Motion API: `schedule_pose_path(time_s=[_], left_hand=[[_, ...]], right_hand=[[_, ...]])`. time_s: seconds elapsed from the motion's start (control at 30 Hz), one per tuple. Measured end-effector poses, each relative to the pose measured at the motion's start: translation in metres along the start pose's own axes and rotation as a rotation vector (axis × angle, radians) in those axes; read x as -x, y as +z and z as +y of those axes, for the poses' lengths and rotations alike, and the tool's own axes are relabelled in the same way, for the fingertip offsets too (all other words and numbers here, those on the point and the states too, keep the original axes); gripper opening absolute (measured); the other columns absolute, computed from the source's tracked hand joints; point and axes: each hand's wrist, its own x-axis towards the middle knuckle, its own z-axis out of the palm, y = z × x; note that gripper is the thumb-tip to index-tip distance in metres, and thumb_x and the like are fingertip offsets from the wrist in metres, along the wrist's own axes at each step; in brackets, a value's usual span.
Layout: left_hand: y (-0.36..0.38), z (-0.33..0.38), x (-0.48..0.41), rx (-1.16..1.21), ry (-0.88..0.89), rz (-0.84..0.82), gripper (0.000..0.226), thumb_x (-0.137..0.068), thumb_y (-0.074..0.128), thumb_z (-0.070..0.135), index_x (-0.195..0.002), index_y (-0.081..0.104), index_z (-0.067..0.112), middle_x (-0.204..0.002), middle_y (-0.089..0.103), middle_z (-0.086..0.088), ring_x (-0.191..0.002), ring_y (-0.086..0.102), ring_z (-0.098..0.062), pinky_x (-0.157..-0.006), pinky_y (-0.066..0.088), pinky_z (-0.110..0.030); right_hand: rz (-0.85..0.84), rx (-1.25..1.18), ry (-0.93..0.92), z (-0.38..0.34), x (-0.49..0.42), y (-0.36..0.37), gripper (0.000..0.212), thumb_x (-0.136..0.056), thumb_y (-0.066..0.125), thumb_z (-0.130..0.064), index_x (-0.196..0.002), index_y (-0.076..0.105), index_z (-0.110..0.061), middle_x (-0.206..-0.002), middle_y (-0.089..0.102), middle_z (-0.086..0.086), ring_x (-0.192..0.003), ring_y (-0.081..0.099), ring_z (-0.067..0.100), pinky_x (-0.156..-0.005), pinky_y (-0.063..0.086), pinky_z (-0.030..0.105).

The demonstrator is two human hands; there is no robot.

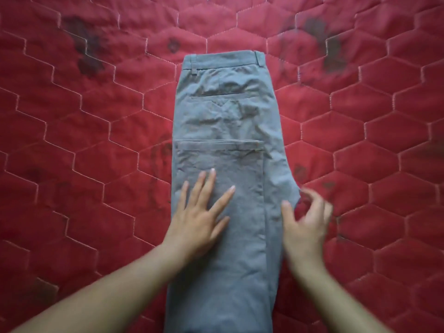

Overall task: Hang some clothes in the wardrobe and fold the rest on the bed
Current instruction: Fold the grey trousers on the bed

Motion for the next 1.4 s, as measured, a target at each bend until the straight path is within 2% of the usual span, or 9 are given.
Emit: schedule_pose_path(time_s=[0.13,0.3,0.53,0.6,0.73,0.87,1.0,1.1,1.4], left_hand=[[0.029,0.001,0.005,-0.146,-0.042,-0.051,0.07,-0.093,0.035,0.059,-0.158,0.022,0.037,-0.168,0.001,-0.015,-0.156,0.0,-0.032,-0.122,0.01,-0.06],[0.036,-0.003,0.006,-0.198,-0.032,-0.02,0.073,-0.092,0.036,0.059,-0.159,0.018,0.036,-0.168,0.0,-0.015,-0.156,-0.001,-0.031,-0.122,0.01,-0.06],[0.035,-0.002,0.005,-0.208,-0.043,-0.012,0.072,-0.094,0.032,0.06,-0.16,0.014,0.037,-0.169,-0.004,-0.013,-0.156,-0.005,-0.03,-0.122,0.008,-0.06],[0.036,-0.003,0.005,-0.205,-0.037,0.003,0.072,-0.094,0.032,0.06,-0.16,0.014,0.037,-0.169,-0.004,-0.012,-0.156,-0.005,-0.03,-0.122,0.009,-0.06],[0.037,-0.005,0.006,-0.199,-0.02,0.02,0.072,-0.095,0.031,0.06,-0.16,0.012,0.037,-0.169,-0.004,-0.012,-0.156,-0.004,-0.03,-0.122,0.01,-0.06],[0.039,-0.004,0.006,-0.188,-0.013,0.053,0.072,-0.094,0.033,0.06,-0.16,0.013,0.037,-0.169,-0.003,-0.013,-0.156,-0.003,-0.03,-0.122,0.01,-0.06],[0.042,-0.007,0.006,-0.156,0.003,0.077,0.073,-0.094,0.034,0.058,-0.16,0.012,0.037,-0.169,-0.002,-0.013,-0.156,-0.001,-0.031,-0.122,0.009,-0.06],[0.046,-0.008,0.008,-0.146,0.024,0.116,0.072,-0.093,0.037,0.057,-0.16,0.016,0.038,-0.169,0.0,-0.013,-0.156,0.001,-0.031,-0.122,0.008,-0.059],[0.017,-0.009,-0.006,-0.066,-0.045,0.063,0.069,-0.095,0.043,0.056,-0.158,0.022,0.038,-0.168,0.005,-0.016,-0.156,0.004,-0.029,-0.122,0.012,-0.056]], right_hand=[[-0.131,-0.113,0.441,0.03,0.026,0.001,0.031,-0.089,0.074,-0.022,-0.114,0.06,-0.009,-0.087,0.064,0.002,-0.086,0.064,0.025,-0.08,0.047,0.035],[-0.159,-0.113,0.27,0.011,0.004,-0.001,0.014,-0.087,0.07,-0.02,-0.076,0.063,-0.016,-0.065,0.06,-0.009,-0.057,0.049,0.002,-0.061,0.039,0.026],[-0.141,-0.873,0.763,-0.024,-0.065,0.005,0.043,-0.083,0.067,0.011,-0.111,0.048,-0.015,-0.101,0.065,0.017,-0.081,0.065,0.026,-0.085,0.057,0.048],[-0.105,-0.878,0.809,-0.02,-0.079,0.001,0.039,-0.083,0.065,0.017,-0.109,0.056,-0.01,-0.106,0.068,0.023,-0.081,0.066,0.027,-0.083,0.059,0.048],[-0.054,-0.224,0.419,-0.006,-0.071,0.0,0.014,-0.087,0.071,-0.006,-0.098,0.066,-0.013,-0.102,0.071,0.011,-0.09,0.066,0.027,-0.084,0.051,0.038],[0.121,0.14,-0.137,-0.006,-0.045,0.011,0.037,-0.092,0.056,-0.016,-0.129,0.059,-0.017,-0.124,0.057,0.01,-0.121,0.051,0.031,-0.098,0.038,0.044],[-0.232,0.504,-0.858,-0.008,-0.015,0.05,0.057,-0.1,0.046,-0.039,-0.152,0.042,-0.017,-0.161,0.032,0.016,-0.152,0.023,0.037,-0.121,0.015,0.061],[-0.413,0.859,-0.896,0.014,-0.033,0.056,0.075,-0.098,0.035,-0.068,-0.161,0.019,-0.03,-0.169,0.003,0.011,-0.155,-0.002,0.04,-0.12,0.003,0.065],[-0.36,0.712,-0.769,-0.005,-0.05,0.056,0.074,-0.097,0.033,-0.065,-0.161,0.022,-0.028,-0.169,0.001,0.017,-0.155,0.003,0.036,-0.122,0.013,0.057]])
